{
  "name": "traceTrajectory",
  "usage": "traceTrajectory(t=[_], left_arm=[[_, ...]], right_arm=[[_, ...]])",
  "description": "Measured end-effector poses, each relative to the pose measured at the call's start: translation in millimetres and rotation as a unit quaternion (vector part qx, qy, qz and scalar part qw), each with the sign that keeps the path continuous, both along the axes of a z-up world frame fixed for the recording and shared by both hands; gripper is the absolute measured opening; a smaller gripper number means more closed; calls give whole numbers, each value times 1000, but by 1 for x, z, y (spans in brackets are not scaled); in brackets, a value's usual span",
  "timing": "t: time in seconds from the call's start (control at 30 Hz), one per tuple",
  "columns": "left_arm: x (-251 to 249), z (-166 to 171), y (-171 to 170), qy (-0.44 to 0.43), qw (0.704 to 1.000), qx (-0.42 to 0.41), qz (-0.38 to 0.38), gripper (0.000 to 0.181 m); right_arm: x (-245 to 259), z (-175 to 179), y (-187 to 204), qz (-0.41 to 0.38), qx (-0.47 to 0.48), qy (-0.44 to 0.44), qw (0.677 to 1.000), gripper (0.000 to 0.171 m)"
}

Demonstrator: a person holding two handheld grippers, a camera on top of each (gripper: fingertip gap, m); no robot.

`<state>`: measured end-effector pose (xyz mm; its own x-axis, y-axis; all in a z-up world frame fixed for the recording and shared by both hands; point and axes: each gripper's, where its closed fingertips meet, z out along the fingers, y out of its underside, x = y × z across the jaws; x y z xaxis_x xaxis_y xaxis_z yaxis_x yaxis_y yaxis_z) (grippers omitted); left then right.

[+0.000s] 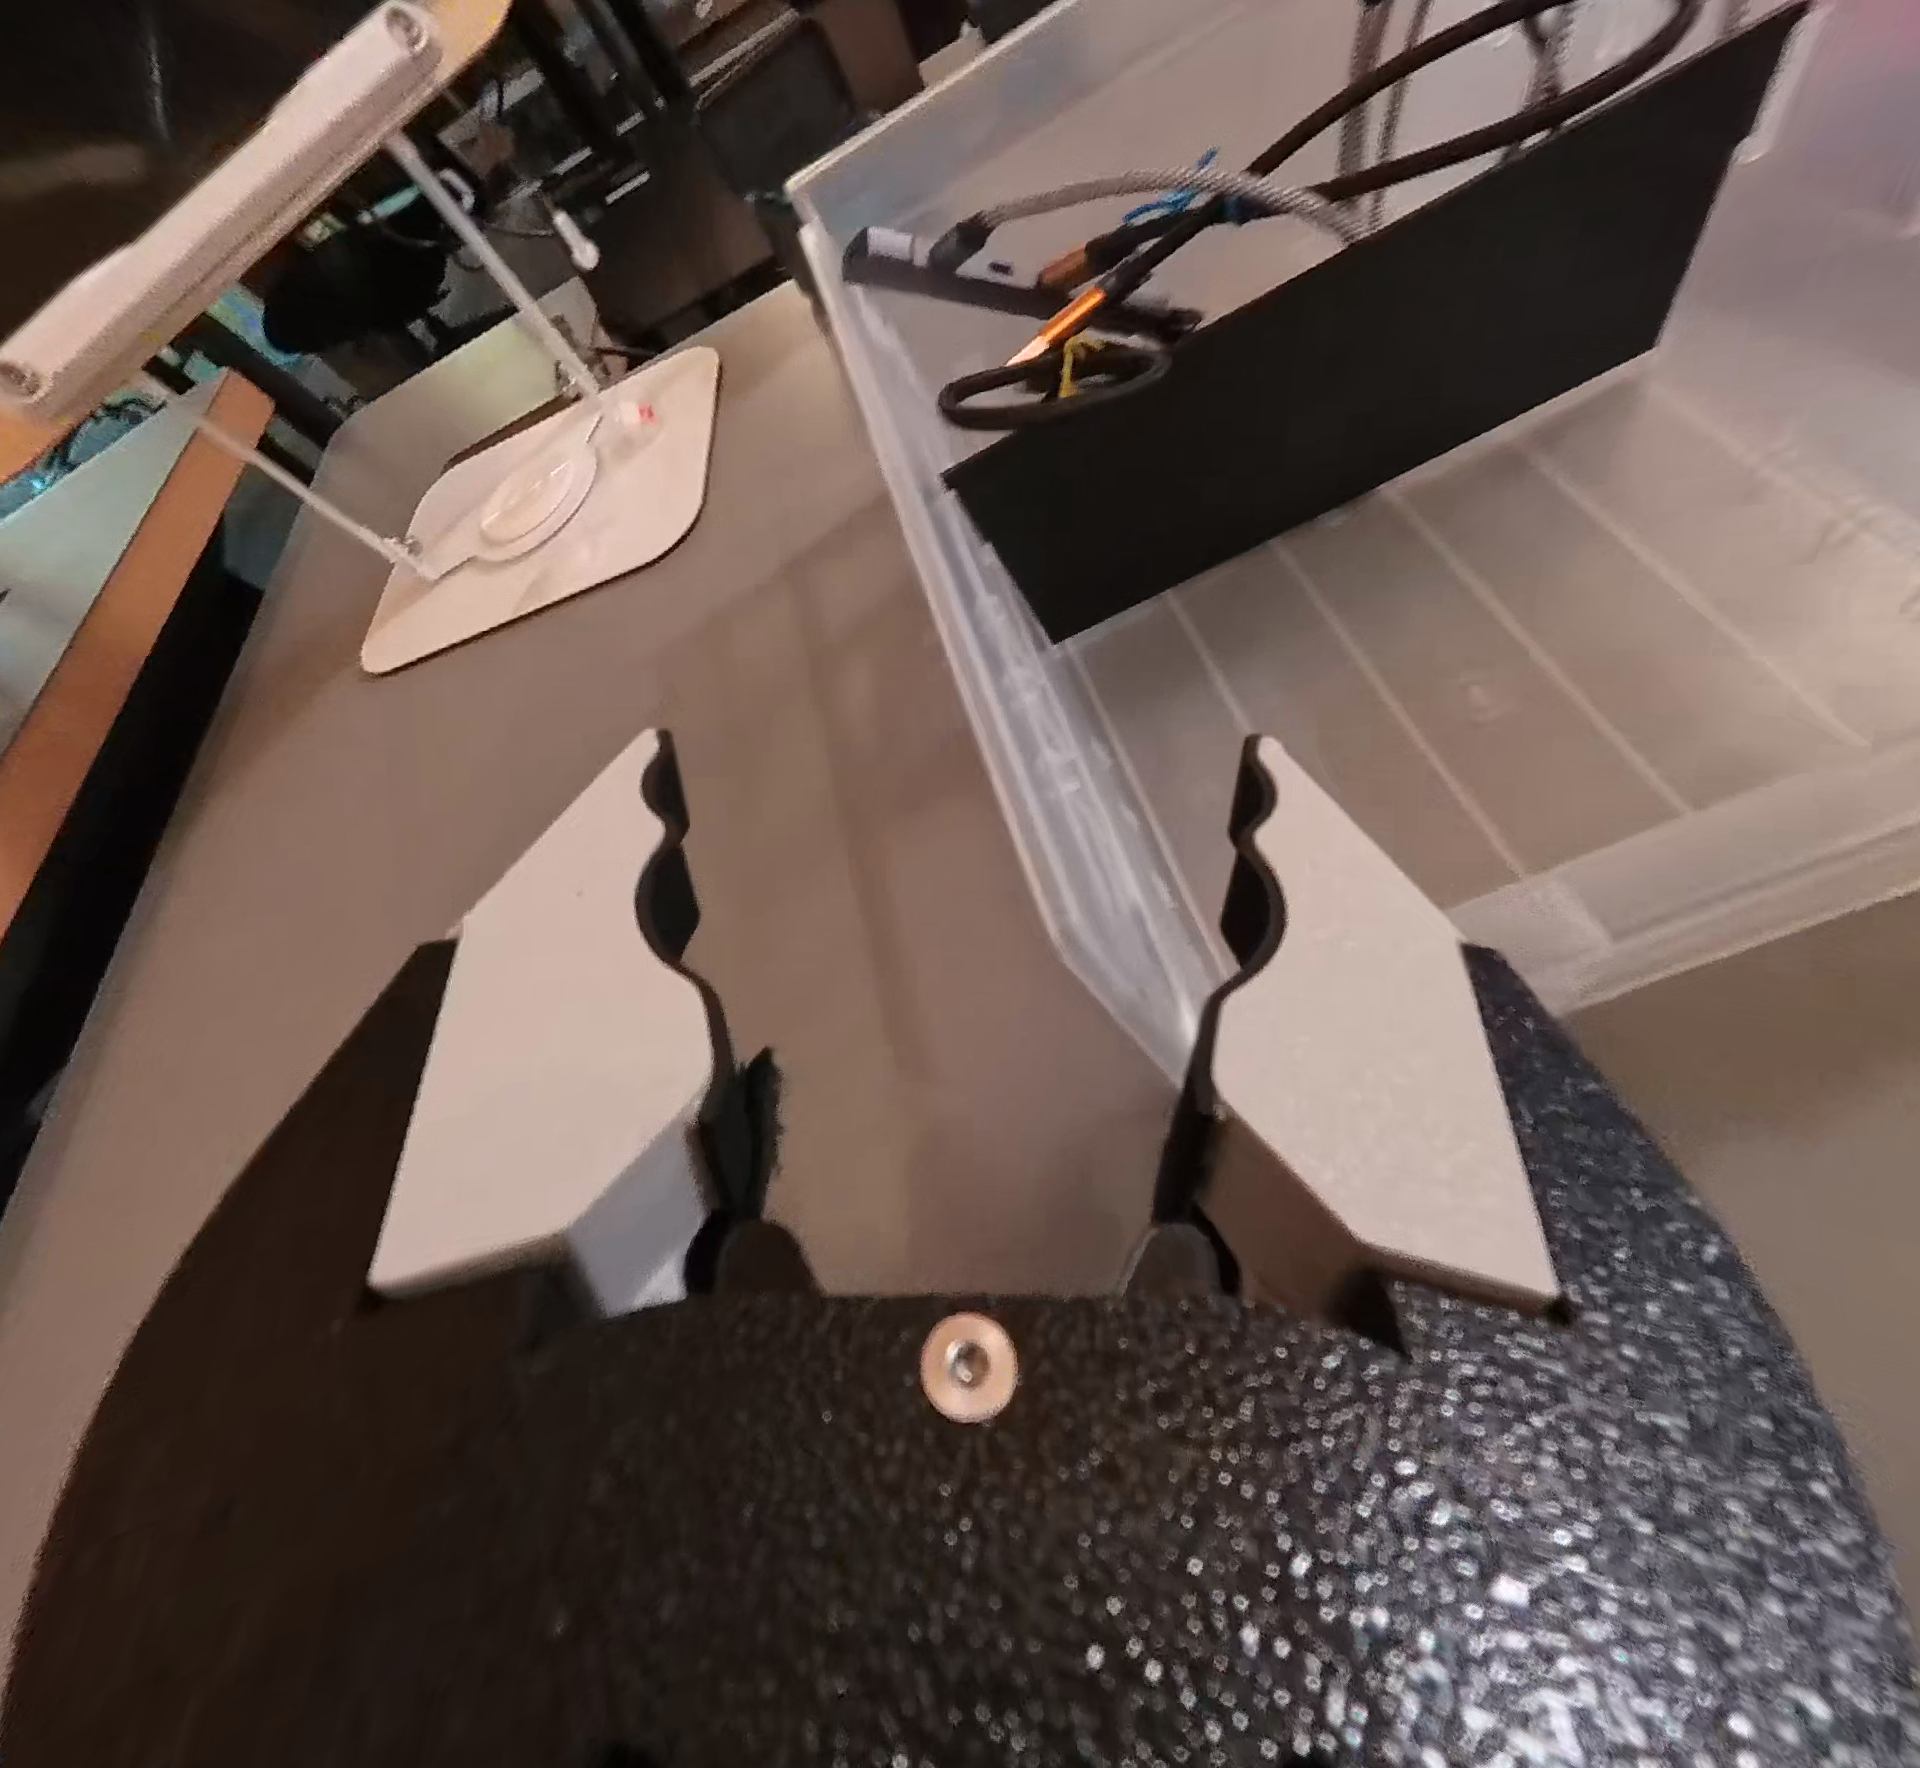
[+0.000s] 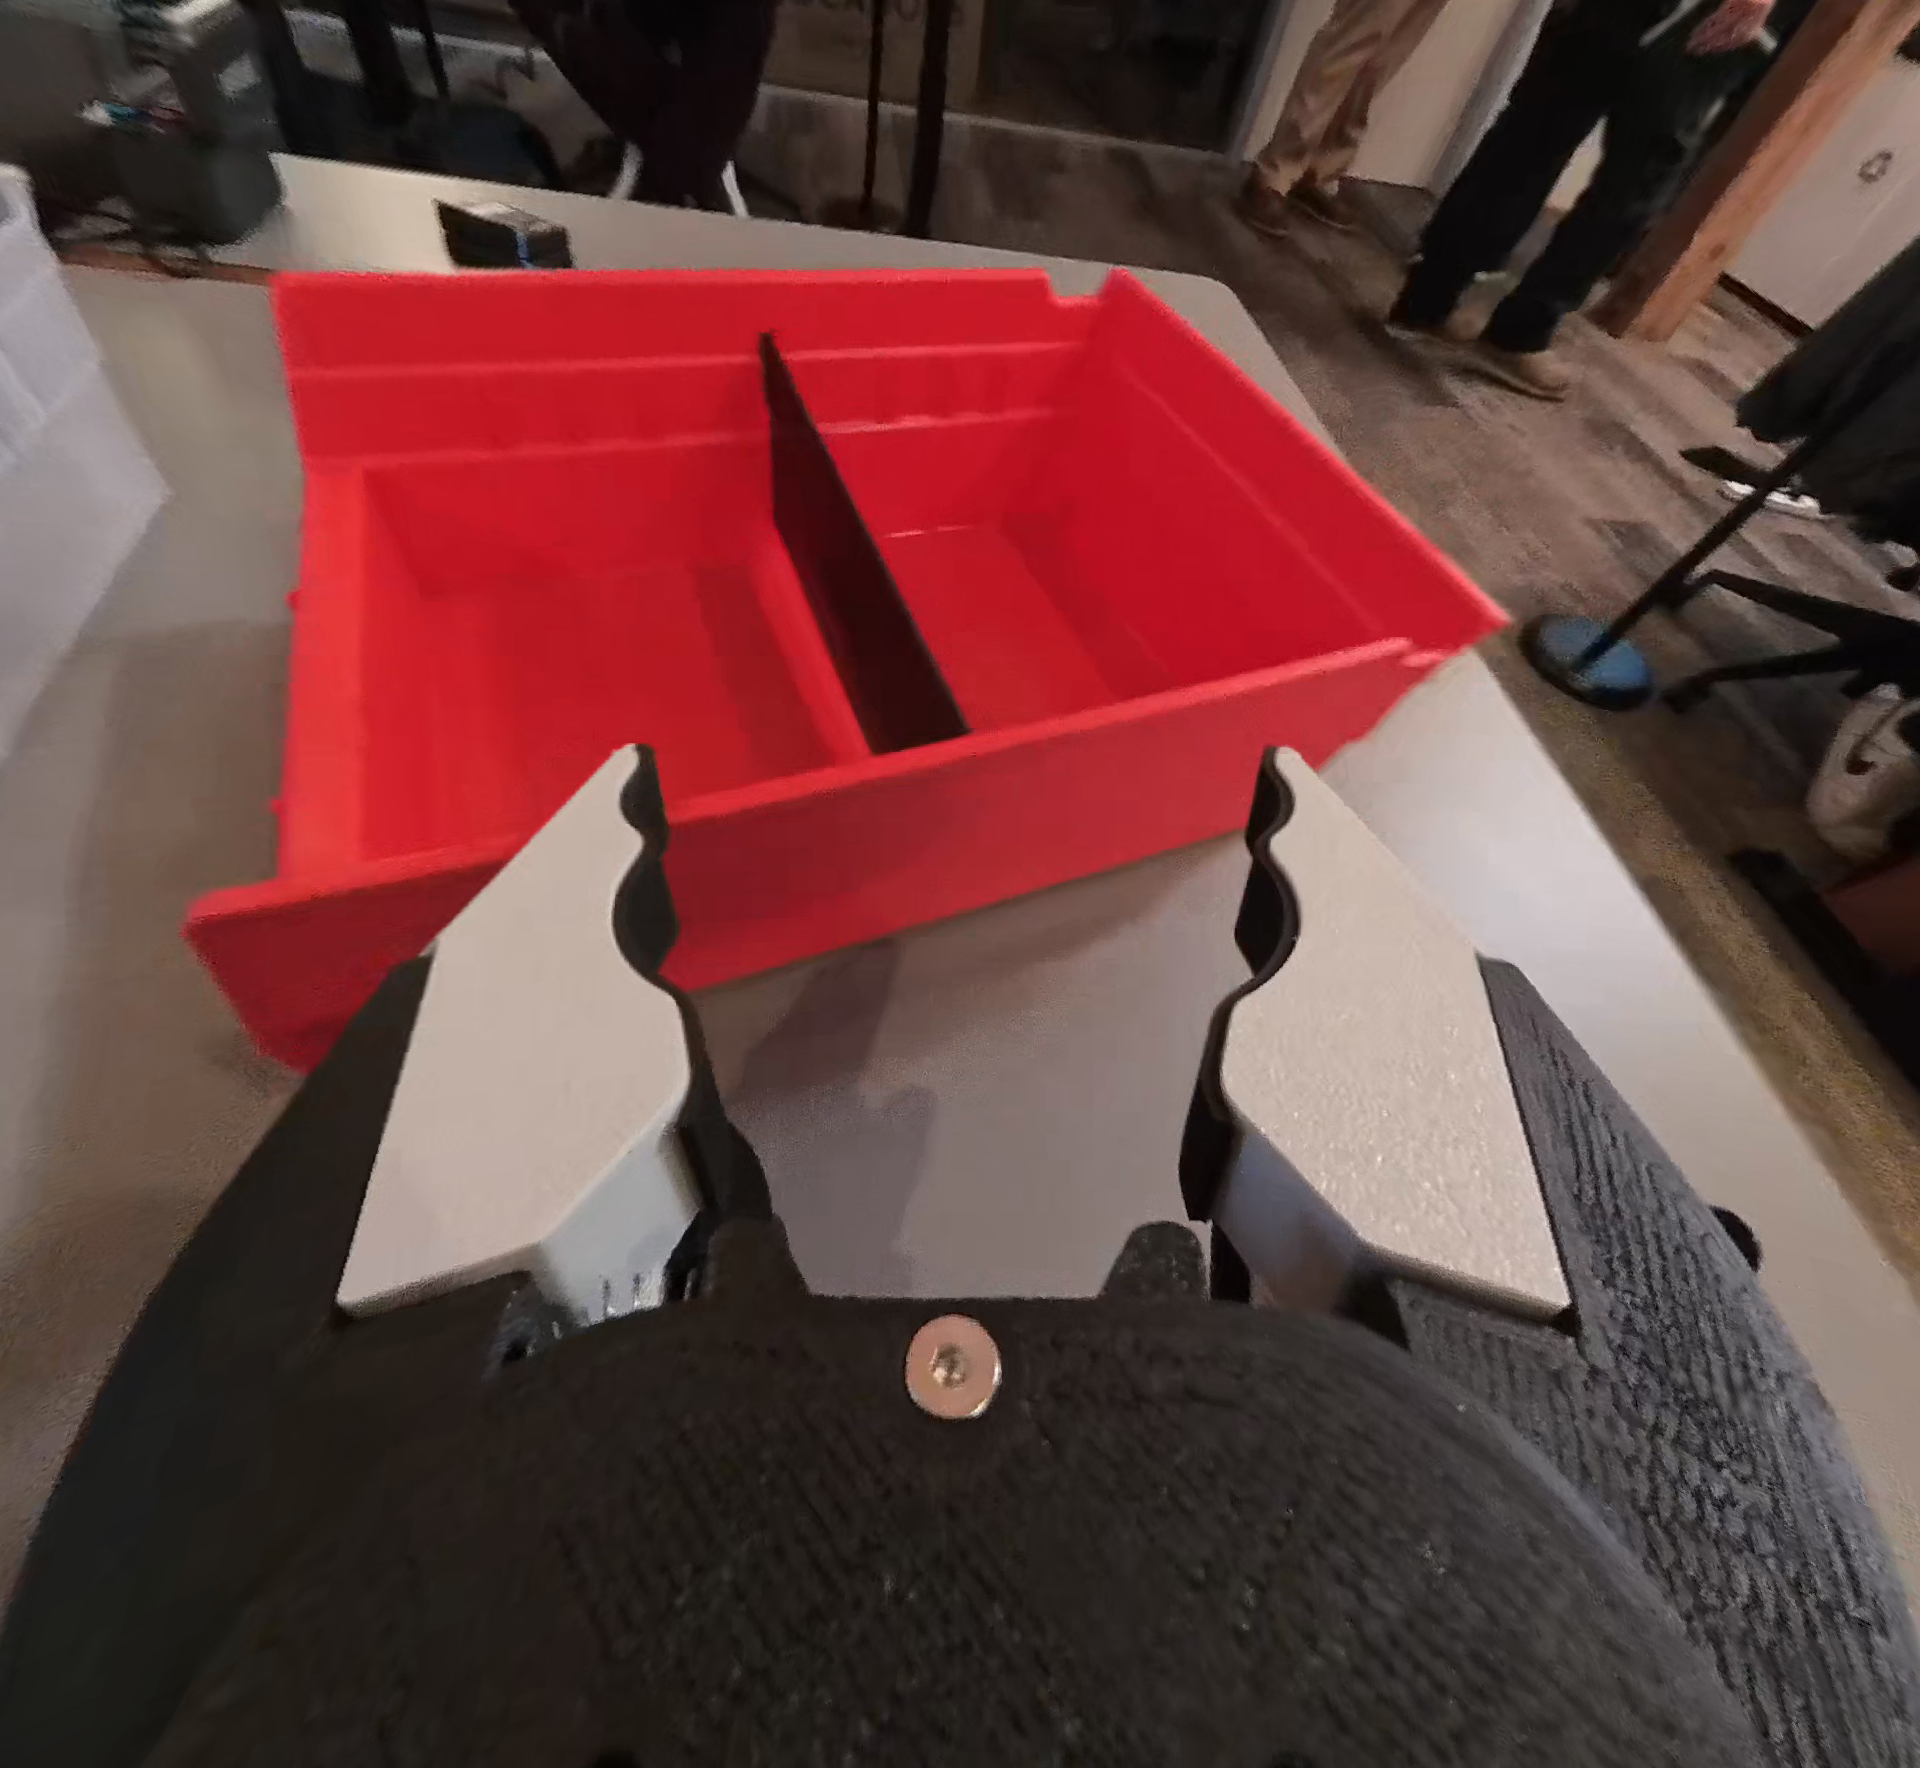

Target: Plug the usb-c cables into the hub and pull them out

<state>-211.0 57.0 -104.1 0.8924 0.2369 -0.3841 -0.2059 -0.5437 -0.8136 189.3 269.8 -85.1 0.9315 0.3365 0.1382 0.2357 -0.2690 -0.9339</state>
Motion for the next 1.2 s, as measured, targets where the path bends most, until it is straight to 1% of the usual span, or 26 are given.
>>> traceTrajectory(t=[0.03, 0.1, 0.17, 0.27, 0.3, 0.33, 0.37, 0.4, 0.43, 0.47, 0.5, 0.53, 0.57, 0.6, 0.63, 0.67, 0.7, 0.73, 0.8, 0.9, 1.07, 1.13, 1.2], left_arm=[[-6, -2, -2, -1, 1000, -3, 8, 101], [-14, -7, -4, -20, 1000, -7, 16, 105], [-21, -10, -7, -27, 999, -12, 26, 105], [-34, -6, -13, 5, 999, -17, 49, 98], [-35, -5, -13, 6, 999, -15, 46, 97], [-34, -5, -11, -1, 999, -13, 39, 95], [-33, -7, -9, -10, 999, -12, 31, 95], [-32, -9, -7, -20, 999, -13, 22, 93], [-29, -12, -4, -33, 999, -18, 9, 88], [-26, -15, -1, -47, 999, -22, -2, 83], [-21, -18, 3, -59, 998, -27, -15, 76], [-17, -20, 6, -72, 996, -31, -29, 69], [-14, -21, 9, -82, 996, -30, -36, 60], [-12, -21, 12, -84, 995, -28, -43, 46], [-12, -18, 13, -79, 996, -21, -46, 26], [-17, -15, 13, -68, 997, -11, -33, 16], [-25, -14, 11, -58, 998, -9, -17, 12], [-30, -14, 9, -61, 998, 0, -11, 11], [-38, -13, 5, -88, 996, 21, -13, 8], [-51, -12, -8, -105, 994, 36, -2, 6], [-86, -12, -40, -129, 990, 46, 23, 4], [-100, -11, -53, -131, 990, 44, 21, 4], [-116, -10, -64, -137, 989, 48, 39, 4]], right_arm=[[11, 2, 0, -5, -6, -6, 1000, 112], [35, 3, -1, -20, -27, -17, 999, 116], [64, 5, -1, -56, -42, -46, 996, 114], [106, 13, -2, -128, -36, -116, 984, 105], [110, 16, -4, -134, -32, -124, 983, 98], [111, 21, -7, -137, -22, -121, 983, 87], [107, 23, -10, -123, -15, -114, 986, 92], [95, 21, -16, -83, -25, -99, 991, 100], [85, 15, -21, -44, -45, -78, 995, 100], [83, 8, -24, -30, -64, -65, 995, 100], [90, 2, -22, -36, -76, -69, 994, 99], [98, -7, -20, -42, -93, -80, 991, 94], [103, -16, -20, -40, -118, -85, 989, 84], [102, -25, -21, -26, -141, -76, 987, 75], [96, -28, -22, -4, -153, -57, 987, 59], [90, -27, -24, 16, -152, -40, 987, 33], [87, -26, -23, 26, -142, -39, 989, 11], [89, -25, -21, 20, -129, -55, 990, 7], [95, -25, -15, 6, -114, -84, 990, 7], [100, -23, -7, -2, -119, -62, 991, 5], [106, -23, 5, -12, -115, -65, 991, 6], [108, -23, 9, -13, -115, -64, 991, 6], [110, -24, 12, -15, -114, -64, 991, 7]])
